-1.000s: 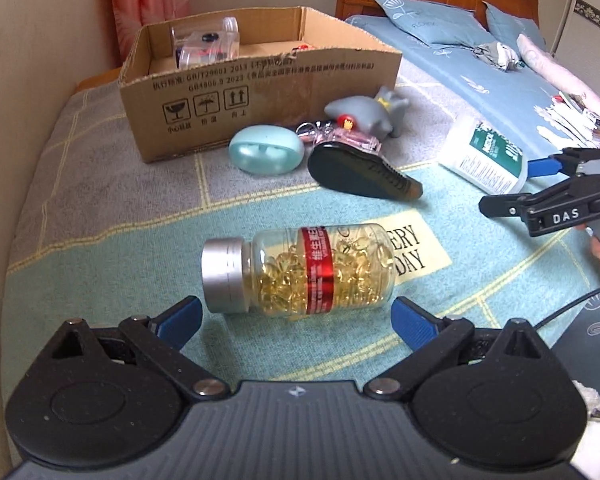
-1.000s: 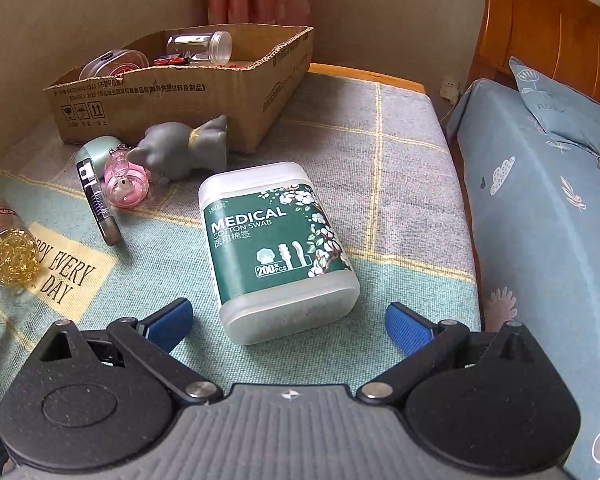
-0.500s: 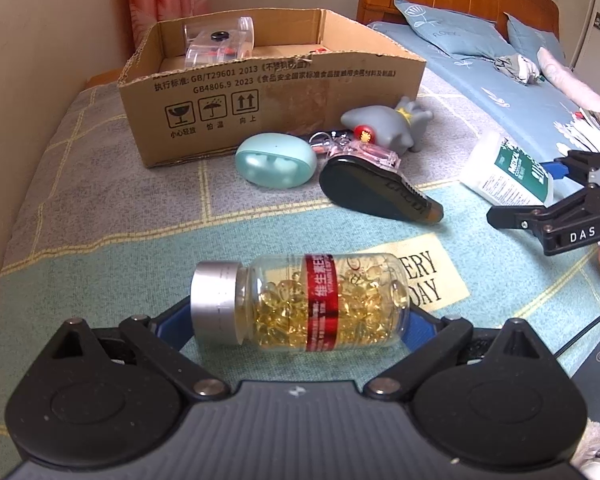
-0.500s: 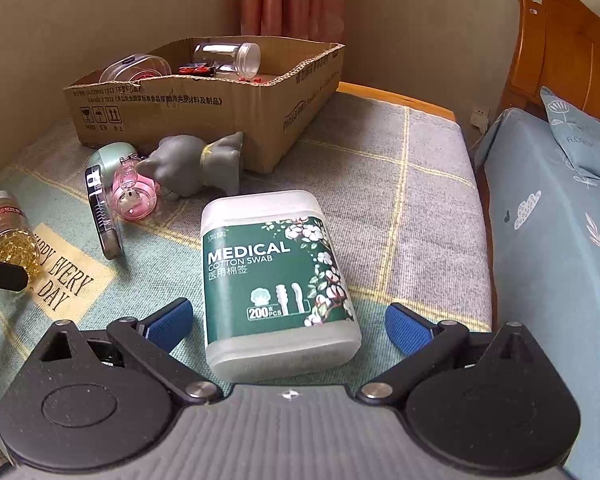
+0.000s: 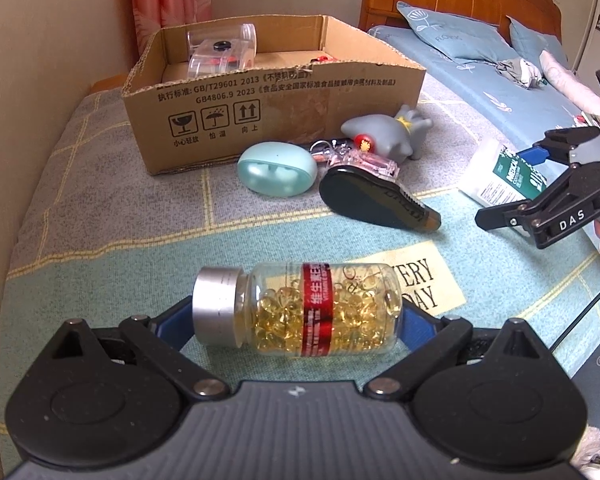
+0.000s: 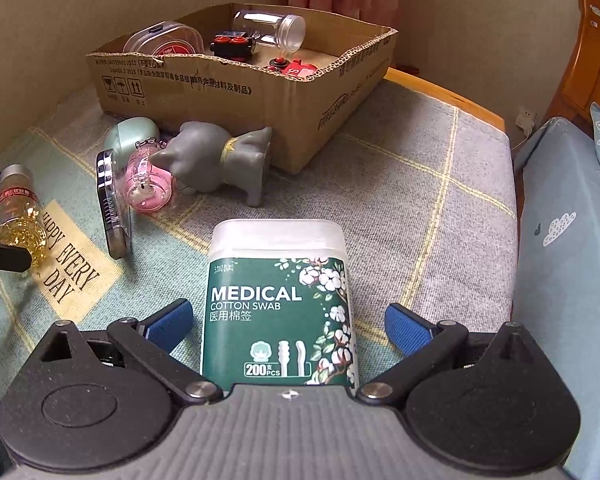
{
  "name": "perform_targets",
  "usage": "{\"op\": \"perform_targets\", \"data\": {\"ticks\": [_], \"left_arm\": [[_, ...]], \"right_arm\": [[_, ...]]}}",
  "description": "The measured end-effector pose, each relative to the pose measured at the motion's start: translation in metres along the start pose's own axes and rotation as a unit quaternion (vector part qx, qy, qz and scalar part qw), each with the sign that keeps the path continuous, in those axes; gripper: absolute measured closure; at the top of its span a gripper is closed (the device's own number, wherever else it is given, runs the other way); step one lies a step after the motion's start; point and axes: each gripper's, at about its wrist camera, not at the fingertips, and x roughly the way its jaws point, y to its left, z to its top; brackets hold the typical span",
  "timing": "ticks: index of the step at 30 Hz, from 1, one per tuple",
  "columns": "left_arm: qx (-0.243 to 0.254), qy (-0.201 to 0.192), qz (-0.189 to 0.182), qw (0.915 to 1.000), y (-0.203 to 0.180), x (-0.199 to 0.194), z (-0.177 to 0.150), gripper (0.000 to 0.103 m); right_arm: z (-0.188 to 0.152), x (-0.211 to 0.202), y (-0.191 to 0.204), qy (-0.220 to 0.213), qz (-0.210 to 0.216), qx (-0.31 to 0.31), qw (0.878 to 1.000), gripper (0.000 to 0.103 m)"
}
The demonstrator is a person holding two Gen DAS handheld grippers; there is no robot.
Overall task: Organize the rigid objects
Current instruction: 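Grasp the gold capsule bottle around its middle with the left tool, then grasp the white-green MEDICAL cotton swab box with the right tool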
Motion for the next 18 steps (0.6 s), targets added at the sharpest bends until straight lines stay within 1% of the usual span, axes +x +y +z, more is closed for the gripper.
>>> {"op": "perform_targets", "data": {"ticks": [2, 6, 8, 12, 16, 18], "left_arm": [[0.002, 0.005, 0.005, 1.0, -0.001, 0.0, 0.001, 0.004], [0.002, 0.006, 0.011, 0.9999, -0.002, -0.002, 0.002, 0.005], [0.0, 0.003, 0.014, 0.9999, -0.002, -0.005, 0.004, 0.006], [0.004, 0.005, 0.015, 0.9999, -0.004, -0.008, 0.006, 0.007], [0.009, 0.008, 0.012, 0.9999, -0.005, -0.008, 0.007, 0.01], [0.01, 0.009, 0.012, 0.9998, -0.005, -0.008, 0.008, 0.01]], "right_arm": [[0.003, -0.002, 0.003, 0.003, 0.001, -0.014, 1.0, 0.006], [0.007, -0.004, 0.007, 0.011, 0.003, -0.034, 0.999, 0.013], [0.009, -0.005, 0.007, 0.016, 0.01, -0.031, 0.999, 0.019], [0.011, -0.008, 0.005, 0.017, 0.012, -0.021, 1.0, 0.025], [0.012, -0.011, 0.005, 0.023, 0.002, -0.017, 1.0, 0.033], [0.013, -0.013, 0.005, 0.026, 0.001, -0.013, 1.0, 0.033]]}}
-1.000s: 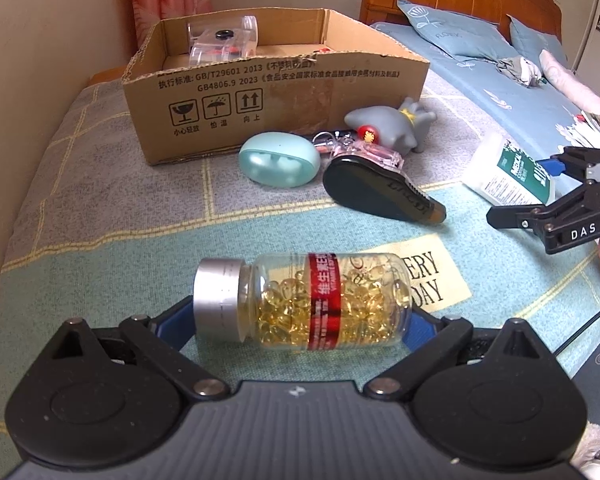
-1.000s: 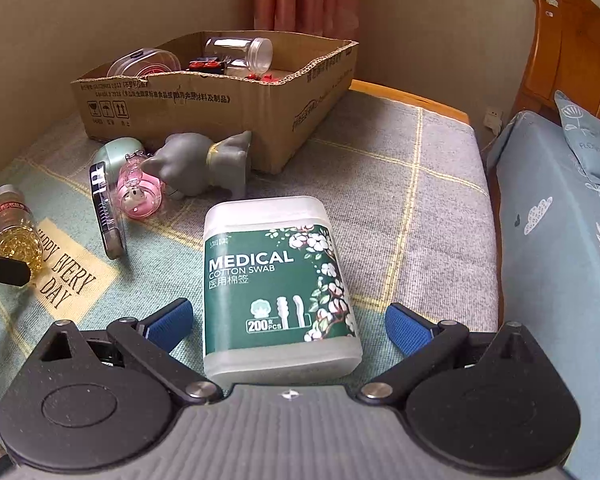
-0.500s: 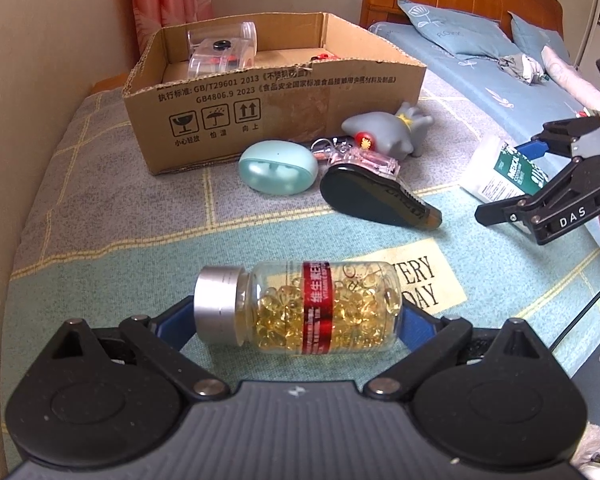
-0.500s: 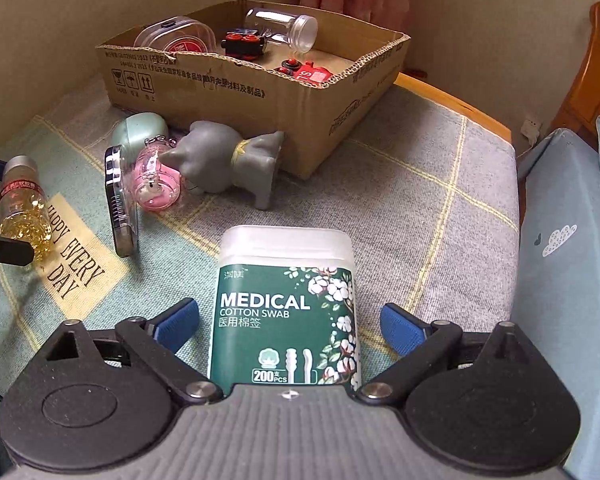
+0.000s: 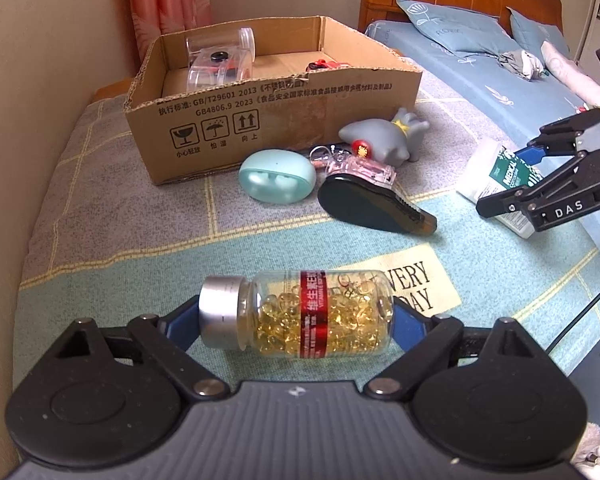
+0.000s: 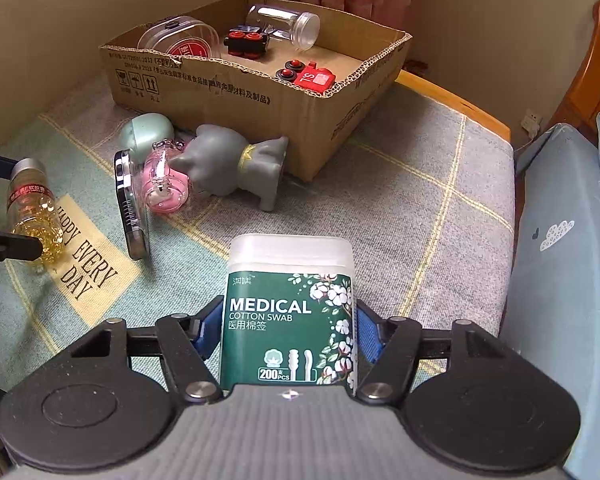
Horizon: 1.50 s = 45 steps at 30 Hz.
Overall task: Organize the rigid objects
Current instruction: 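Grasp the white-green MEDICAL cotton swab box with the right tool, then carry the capsule bottle into the box and open left tool while right tool holds the MEDICAL box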
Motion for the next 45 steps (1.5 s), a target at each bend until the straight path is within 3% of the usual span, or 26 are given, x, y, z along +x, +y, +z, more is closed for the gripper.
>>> {"op": "perform_targets", "data": {"ticks": [14, 20, 27, 31, 36, 45], "left_arm": [[0.023, -0.009, -0.009, 0.9997, 0.001, -0.02, 0.02, 0.01], [0.039, -0.039, -0.001, 0.9985, 0.003, -0.034, 0.051, 0.01], [0.072, -0.091, -0.004, 0.9933, 0.0, -0.044, 0.108, 0.01], [0.097, -0.105, 0.0, 0.9897, -0.005, -0.035, 0.147, 0.01], [0.112, -0.1, -0.025, 0.9883, -0.01, -0.009, 0.182, 0.01], [0.119, -0.082, 0.016, 0.9894, -0.004, 0.022, 0.19, 0.008]], "right_arm": [[0.013, -0.029, 0.004, -0.016, 0.017, -0.005, 1.0, 0.033], [0.031, -0.041, 0.002, -0.035, 0.022, -0.012, 0.999, 0.033], [0.057, -0.058, -0.004, -0.065, 0.021, -0.021, 0.997, 0.033], [0.072, -0.067, -0.011, -0.08, 0.018, -0.021, 0.996, 0.033], [0.088, -0.073, -0.019, -0.092, 0.006, -0.018, 0.996, 0.033], [0.098, -0.079, -0.03, -0.102, -0.007, -0.003, 0.995, 0.033]]}}
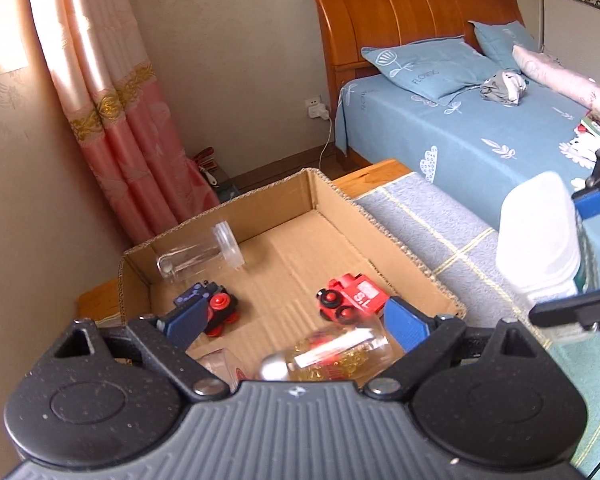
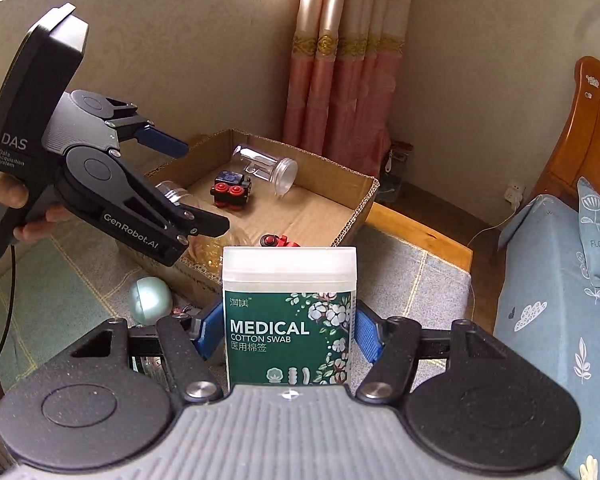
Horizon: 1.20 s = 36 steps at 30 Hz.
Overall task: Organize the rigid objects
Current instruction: 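Carry the capsule bottle into the box and open left tool while right tool holds the MEDICAL box, then lower the MEDICAL box into the cardboard box and open the right tool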
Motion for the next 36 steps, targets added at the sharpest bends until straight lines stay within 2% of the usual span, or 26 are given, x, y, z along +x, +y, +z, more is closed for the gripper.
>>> {"op": "perform_targets", "data": {"ticks": [4, 8, 15, 23, 29, 33, 34, 35, 36], "left_arm": [[-0.018, 0.019, 0.022, 0.9994, 0.017, 0.0, -0.013, 0.007], [-0.031, 0.013, 0.037, 0.9988, 0.027, -0.018, -0.025, 0.007], [-0.041, -0.006, 0.054, 0.9976, 0.022, -0.055, -0.042, 0.005], [-0.084, -0.044, 0.096, 0.9908, 0.022, -0.09, -0.069, 0.003], [-0.126, -0.038, 0.122, 0.9837, 0.029, -0.104, -0.097, 0.003], [-0.146, -0.028, 0.126, 0.9809, 0.035, -0.104, -0.11, 0.003], [-0.147, -0.028, 0.128, 0.9805, 0.035, -0.105, -0.111, 0.003], [-0.149, -0.028, 0.129, 0.98, 0.036, -0.106, -0.112, 0.003], [-0.151, -0.029, 0.128, 0.9798, 0.037, -0.106, -0.113, 0.003]], "right_arm": [[0.004, 0.001, 0.001, -0.004, 0.002, -0.001, 1.0, 0.033], [0.012, 0.007, 0.003, -0.001, 0.006, -0.005, 1.0, 0.033], [0.035, 0.031, 0.007, 0.012, 0.015, -0.001, 1.0, 0.033], [0.079, 0.075, 0.005, 0.031, 0.019, 0.024, 0.999, 0.033], [0.111, 0.118, 0.001, 0.066, 0.005, 0.04, 0.997, 0.033], [0.128, 0.143, -0.001, 0.073, -0.013, 0.047, 0.996, 0.033], [0.131, 0.148, -0.001, 0.07, -0.021, 0.053, 0.996, 0.028], [0.133, 0.151, -0.002, 0.067, -0.027, 0.056, 0.996, 0.016], [0.133, 0.153, -0.001, 0.066, -0.034, 0.057, 0.996, 0.009]]}}
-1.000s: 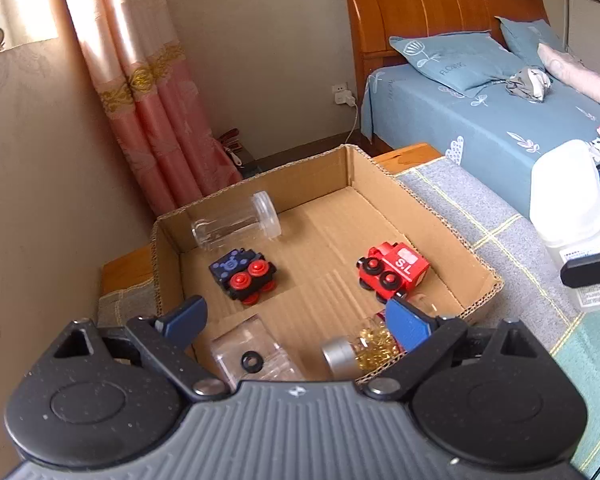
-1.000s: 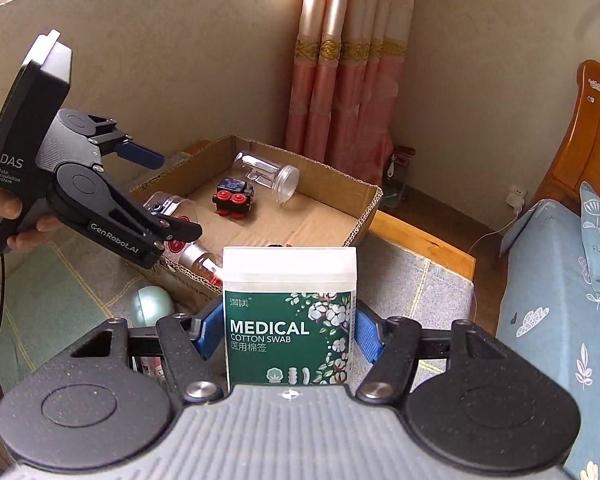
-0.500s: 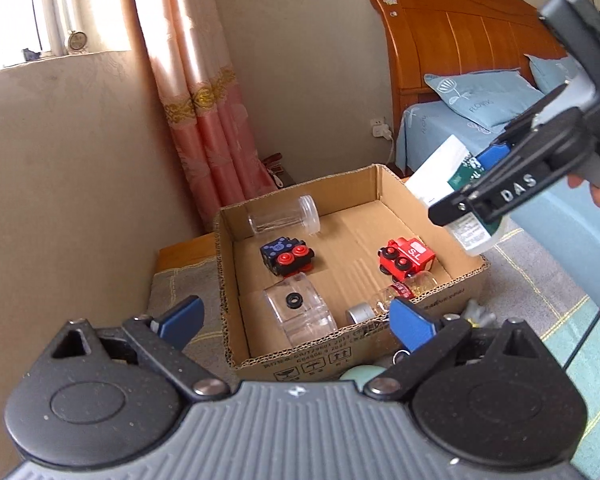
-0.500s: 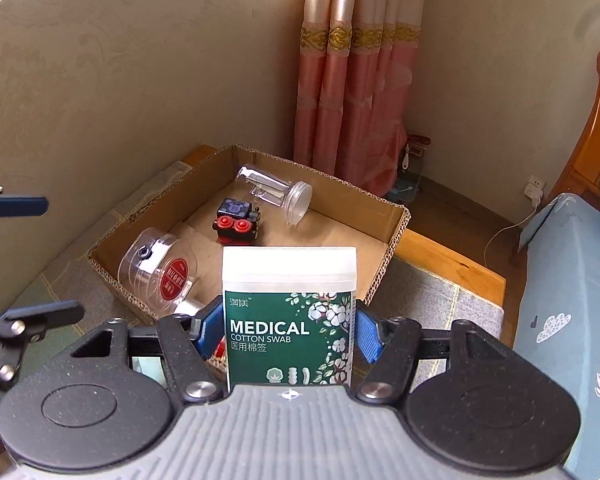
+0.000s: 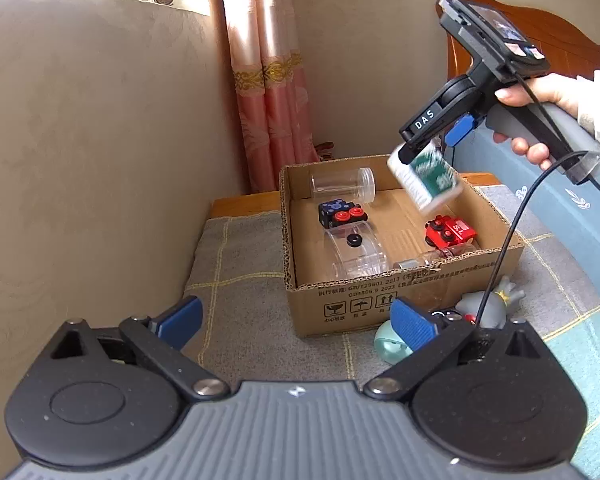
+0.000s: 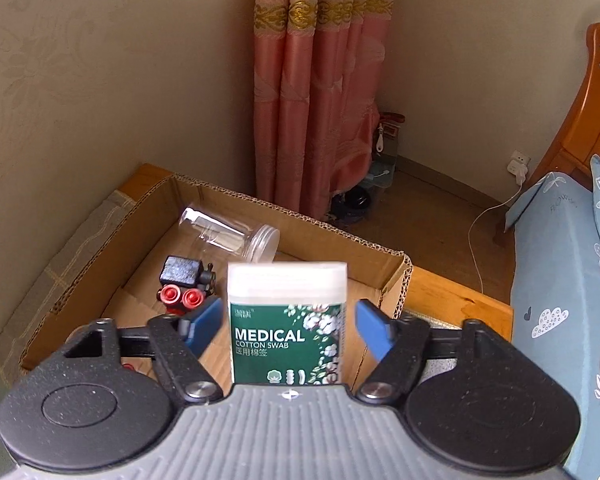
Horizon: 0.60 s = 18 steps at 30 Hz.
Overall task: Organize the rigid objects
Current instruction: 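Lower the MEDICAL box into the cardboard box and open the right tool, then move left tool toward the teal round case while right tool moves toward the correction tape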
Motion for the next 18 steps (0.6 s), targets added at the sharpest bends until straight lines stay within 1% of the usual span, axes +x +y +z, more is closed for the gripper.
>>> {"op": "perform_targets", "data": {"ticks": [1, 2, 4, 8, 14, 18], "left_arm": [[-0.002, -0.001, -0.004, 1.0, 0.001, -0.001, -0.001, 0.003], [-0.003, -0.002, -0.006, 1.0, 0.002, -0.001, -0.001, 0.003], [-0.003, -0.001, -0.005, 1.0, 0.004, 0.001, -0.001, 0.003], [-0.004, 0.003, -0.008, 1.0, 0.003, 0.004, -0.002, 0.003], [-0.003, 0.008, -0.012, 0.9999, 0.0, 0.003, -0.005, 0.003], [-0.004, 0.01, -0.014, 0.9998, -0.001, 0.002, -0.007, 0.003]], "right_arm": [[0.0, 0.0, 0.001, -0.004, -0.01, 0.0, 1.0, 0.002], [-0.001, -0.002, 0.002, -0.009, -0.016, 0.0, 1.0, 0.001], [-0.006, -0.009, 0.003, -0.013, -0.005, -0.002, 1.0, 0.001], [-0.016, -0.023, -0.001, -0.021, -0.001, 0.006, 1.0, 0.0], [-0.034, -0.039, -0.002, -0.016, -0.008, 0.012, 1.0, 0.0], [-0.05, -0.05, -0.005, -0.019, -0.011, 0.028, 0.999, 0.0]]}}
